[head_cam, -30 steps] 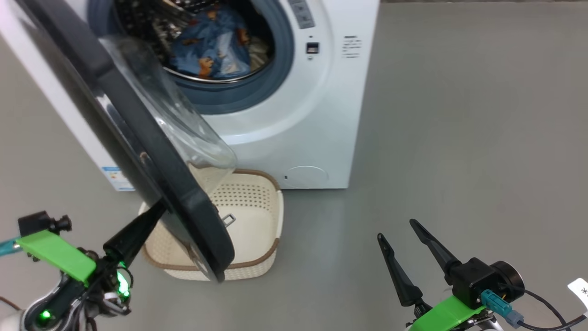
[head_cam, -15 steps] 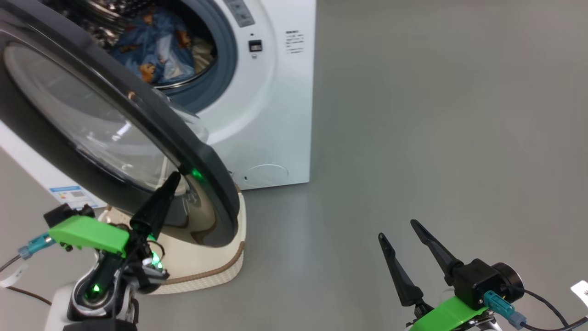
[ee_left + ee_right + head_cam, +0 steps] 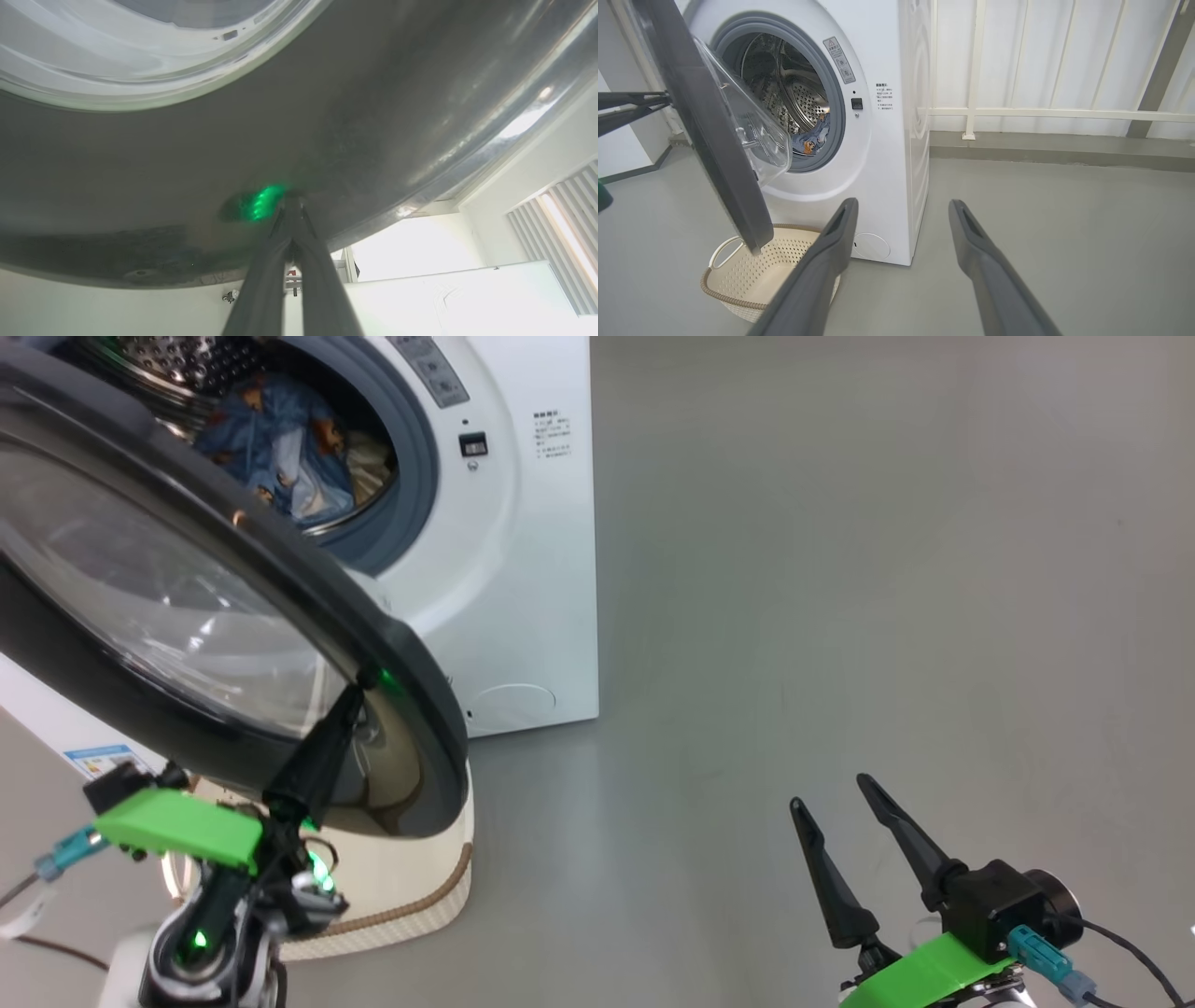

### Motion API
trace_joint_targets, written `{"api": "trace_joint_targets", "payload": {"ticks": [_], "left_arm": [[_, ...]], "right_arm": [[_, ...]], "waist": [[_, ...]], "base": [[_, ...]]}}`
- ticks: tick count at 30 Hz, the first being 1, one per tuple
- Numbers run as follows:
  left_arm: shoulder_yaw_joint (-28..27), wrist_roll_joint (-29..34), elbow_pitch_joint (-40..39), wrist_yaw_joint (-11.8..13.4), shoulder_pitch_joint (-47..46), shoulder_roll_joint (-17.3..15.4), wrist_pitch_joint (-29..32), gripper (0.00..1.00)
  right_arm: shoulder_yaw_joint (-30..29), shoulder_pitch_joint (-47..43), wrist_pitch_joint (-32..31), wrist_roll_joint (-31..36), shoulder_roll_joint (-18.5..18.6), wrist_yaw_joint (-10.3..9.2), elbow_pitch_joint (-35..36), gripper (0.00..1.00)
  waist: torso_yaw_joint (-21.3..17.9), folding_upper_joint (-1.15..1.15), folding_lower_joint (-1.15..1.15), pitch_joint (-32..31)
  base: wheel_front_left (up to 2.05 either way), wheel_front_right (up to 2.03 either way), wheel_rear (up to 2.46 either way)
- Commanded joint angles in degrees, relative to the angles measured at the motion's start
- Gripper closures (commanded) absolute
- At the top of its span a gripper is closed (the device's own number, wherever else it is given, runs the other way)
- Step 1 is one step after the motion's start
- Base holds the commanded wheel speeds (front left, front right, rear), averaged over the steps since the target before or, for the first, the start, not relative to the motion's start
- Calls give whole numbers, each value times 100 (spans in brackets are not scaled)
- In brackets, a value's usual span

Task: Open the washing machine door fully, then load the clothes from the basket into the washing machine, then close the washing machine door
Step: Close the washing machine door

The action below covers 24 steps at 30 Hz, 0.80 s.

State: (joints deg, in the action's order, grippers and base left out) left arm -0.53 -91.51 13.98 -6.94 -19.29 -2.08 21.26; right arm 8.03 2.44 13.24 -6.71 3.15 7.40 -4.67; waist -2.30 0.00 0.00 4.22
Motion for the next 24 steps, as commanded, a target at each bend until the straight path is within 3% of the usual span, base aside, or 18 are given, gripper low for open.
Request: {"api": "trace_joint_targets", "payload": {"ticks": [1,9,16,21,22,24], "left_arm": [[-157,60,-304,-54,74,-140,36,100],[-208,409,-1266,-54,893,-241,-237,100],[-60,1406,-1844,-55,1391,-492,-1189,100],[419,2621,-1968,-55,1756,-945,-2491,100],[656,3202,-1856,-55,1882,-1200,-3049,100],[779,3807,-1612,-55,1981,-1358,-3449,100]], "right_arm": [[85,74,70,-26,-27,9,160,0],[-22,-138,120,-70,-27,9,352,0],[-46,-234,136,-91,-27,9,449,0],[-20,-271,145,-107,-27,9,459,0],[-21,-287,148,-117,-27,9,460,0],[-26,-309,150,-123,-27,9,462,0]], "waist": [[43,0,0,-111],[254,0,0,-414],[420,0,0,-543],[489,0,0,-620],[509,0,0,-649],[537,0,0,-670]], "base": [[0,0,0],[0,0,0],[0,0,0],[0,0,0],[0,0,0],[0,0,0]]}}
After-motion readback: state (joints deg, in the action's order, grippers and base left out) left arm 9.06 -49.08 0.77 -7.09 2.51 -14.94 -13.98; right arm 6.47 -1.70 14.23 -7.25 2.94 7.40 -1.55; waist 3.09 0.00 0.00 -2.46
